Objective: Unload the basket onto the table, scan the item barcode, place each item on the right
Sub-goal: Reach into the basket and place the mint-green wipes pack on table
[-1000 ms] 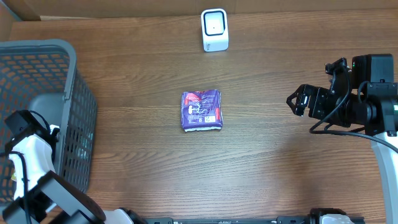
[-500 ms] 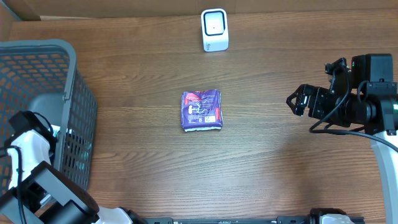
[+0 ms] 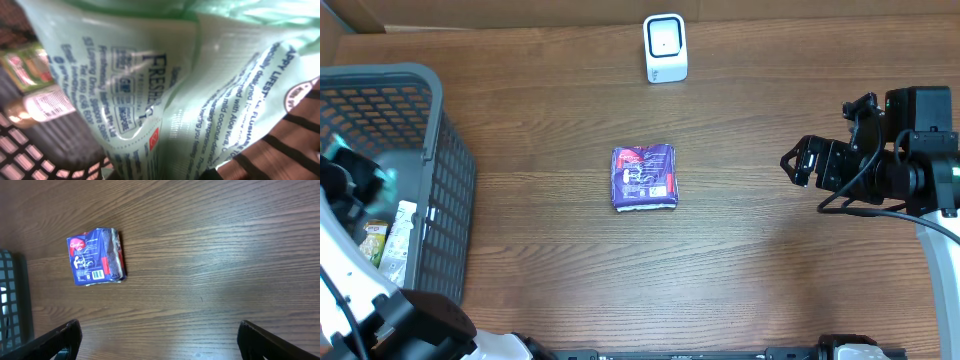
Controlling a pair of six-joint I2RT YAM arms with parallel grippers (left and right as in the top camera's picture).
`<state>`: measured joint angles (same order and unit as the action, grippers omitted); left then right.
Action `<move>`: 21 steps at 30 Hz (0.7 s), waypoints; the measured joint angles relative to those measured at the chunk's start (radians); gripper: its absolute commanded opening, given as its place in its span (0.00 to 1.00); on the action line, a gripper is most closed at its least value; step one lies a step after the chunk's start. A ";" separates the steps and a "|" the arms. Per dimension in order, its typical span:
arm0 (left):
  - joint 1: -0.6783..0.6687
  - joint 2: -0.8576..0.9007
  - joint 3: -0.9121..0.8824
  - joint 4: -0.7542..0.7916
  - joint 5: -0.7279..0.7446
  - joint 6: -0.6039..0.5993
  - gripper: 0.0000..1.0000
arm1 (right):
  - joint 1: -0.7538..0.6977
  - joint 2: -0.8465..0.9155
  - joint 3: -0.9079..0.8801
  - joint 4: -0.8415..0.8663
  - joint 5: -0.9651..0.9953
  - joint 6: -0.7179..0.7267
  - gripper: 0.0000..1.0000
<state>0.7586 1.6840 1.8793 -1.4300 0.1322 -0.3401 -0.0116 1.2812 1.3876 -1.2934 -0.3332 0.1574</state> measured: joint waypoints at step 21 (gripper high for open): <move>-0.926 0.015 0.237 -0.090 0.074 0.138 0.07 | 0.000 0.000 0.000 0.013 0.000 0.001 1.00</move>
<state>-0.1677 1.6989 2.1159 -1.5196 0.2062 -0.2020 -0.0116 1.2812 1.3876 -1.2808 -0.3332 0.1585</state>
